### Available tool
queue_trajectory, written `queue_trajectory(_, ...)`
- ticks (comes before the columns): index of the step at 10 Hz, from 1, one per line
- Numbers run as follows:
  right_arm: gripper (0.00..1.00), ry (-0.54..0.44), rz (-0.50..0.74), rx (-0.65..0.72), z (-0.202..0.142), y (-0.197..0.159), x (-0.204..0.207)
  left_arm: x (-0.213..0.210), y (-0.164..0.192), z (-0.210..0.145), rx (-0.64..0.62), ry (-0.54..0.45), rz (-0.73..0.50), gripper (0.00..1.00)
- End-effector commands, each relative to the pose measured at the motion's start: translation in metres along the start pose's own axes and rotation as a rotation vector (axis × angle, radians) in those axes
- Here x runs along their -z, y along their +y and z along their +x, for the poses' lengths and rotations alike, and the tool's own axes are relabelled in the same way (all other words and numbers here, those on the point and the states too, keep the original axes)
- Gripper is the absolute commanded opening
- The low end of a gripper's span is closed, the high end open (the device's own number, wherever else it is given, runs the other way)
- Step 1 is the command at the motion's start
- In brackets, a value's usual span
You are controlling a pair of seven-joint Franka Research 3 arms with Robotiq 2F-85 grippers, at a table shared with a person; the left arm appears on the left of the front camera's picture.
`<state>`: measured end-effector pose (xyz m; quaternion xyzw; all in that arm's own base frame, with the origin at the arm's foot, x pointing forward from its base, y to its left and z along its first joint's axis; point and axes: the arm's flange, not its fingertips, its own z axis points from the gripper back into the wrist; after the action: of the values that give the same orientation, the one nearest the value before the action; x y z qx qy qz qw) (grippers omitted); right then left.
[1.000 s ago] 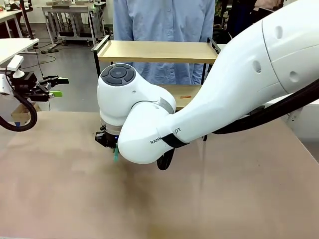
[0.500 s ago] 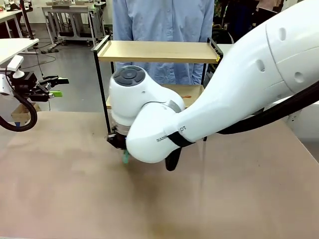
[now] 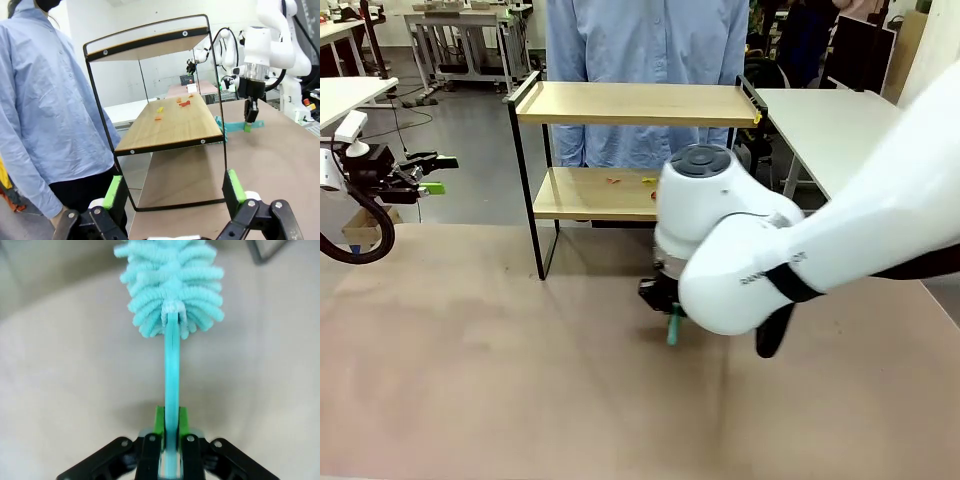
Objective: Clean the shelf.
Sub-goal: Clean the specific section of the Shelf indicated by the human with the Duster.
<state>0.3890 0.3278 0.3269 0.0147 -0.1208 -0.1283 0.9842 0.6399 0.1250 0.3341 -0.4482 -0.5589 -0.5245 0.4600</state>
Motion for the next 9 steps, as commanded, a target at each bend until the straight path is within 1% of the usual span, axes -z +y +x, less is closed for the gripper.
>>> queue_trajectory(1,0.13,0.001,0.007,0.029,0.005,-0.043,-0.022,0.001,0.000,0.003,0.011,0.003,0.000,1.00)
queue_trajectory(2,0.13,-0.006,-0.016,0.040,0.008,-0.059,-0.027,0.001,0.000,0.003,0.011,0.003,0.000,1.00)
queue_trajectory(3,0.13,-0.023,-0.009,0.042,0.011,-0.068,-0.031,0.001,0.000,0.003,0.011,0.003,0.000,1.00)
queue_trajectory(4,0.13,-0.026,0.120,-0.010,0.007,-0.058,-0.038,0.001,0.000,0.003,0.011,0.003,0.000,1.00)
queue_trajectory(5,0.13,-0.031,-0.023,0.049,0.010,-0.058,-0.021,0.001,0.000,0.003,0.011,0.003,0.000,1.00)
queue_trajectory(7,0.13,-0.031,-0.023,0.049,0.010,-0.058,-0.021,0.001,0.000,0.003,0.011,0.003,0.000,1.00)
queue_trajectory(8,0.13,-0.038,0.009,0.032,0.009,-0.059,-0.027,0.001,0.000,0.003,0.011,0.003,0.000,1.00)
queue_trajectory(9,0.13,-0.080,0.081,-0.093,-0.003,-0.071,-0.051,0.001,0.000,0.003,0.011,0.003,0.000,1.00)
